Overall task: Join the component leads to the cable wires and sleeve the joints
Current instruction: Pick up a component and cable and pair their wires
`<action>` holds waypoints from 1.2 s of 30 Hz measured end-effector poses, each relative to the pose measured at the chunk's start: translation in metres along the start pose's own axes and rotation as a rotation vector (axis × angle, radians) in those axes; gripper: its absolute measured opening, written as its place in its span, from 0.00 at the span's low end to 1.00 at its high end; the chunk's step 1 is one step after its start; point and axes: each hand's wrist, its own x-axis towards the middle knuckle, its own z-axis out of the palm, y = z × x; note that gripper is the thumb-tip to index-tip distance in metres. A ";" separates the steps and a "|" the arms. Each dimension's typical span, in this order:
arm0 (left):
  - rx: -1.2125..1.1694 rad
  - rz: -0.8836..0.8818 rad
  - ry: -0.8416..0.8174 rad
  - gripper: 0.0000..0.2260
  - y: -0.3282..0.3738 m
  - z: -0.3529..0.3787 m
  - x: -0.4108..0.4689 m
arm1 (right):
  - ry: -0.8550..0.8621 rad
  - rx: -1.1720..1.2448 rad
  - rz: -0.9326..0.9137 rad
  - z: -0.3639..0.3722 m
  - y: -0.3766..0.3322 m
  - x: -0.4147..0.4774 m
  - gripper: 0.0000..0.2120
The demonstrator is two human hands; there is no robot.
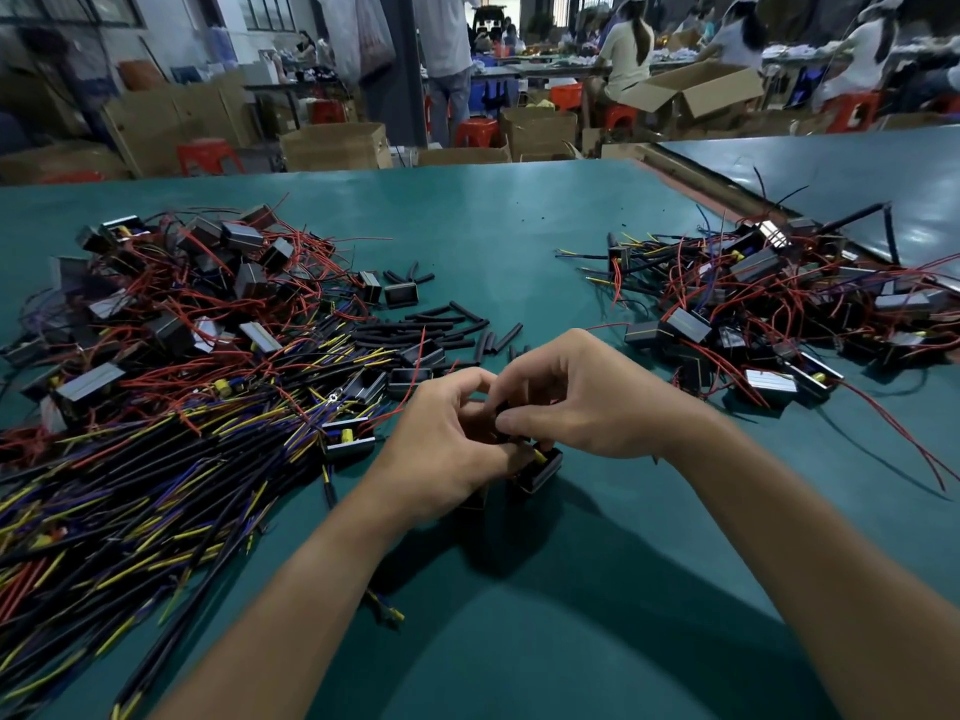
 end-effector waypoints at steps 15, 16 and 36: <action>0.833 -0.114 0.286 0.21 0.013 0.013 -0.012 | 0.073 -0.050 0.072 -0.008 0.001 -0.003 0.06; 0.831 -0.117 0.285 0.19 0.012 0.015 -0.013 | 0.071 -0.038 0.075 -0.007 0.001 -0.003 0.06; 0.518 -0.040 0.104 0.10 -0.001 0.004 -0.003 | -0.009 0.017 0.156 -0.004 0.004 0.000 0.07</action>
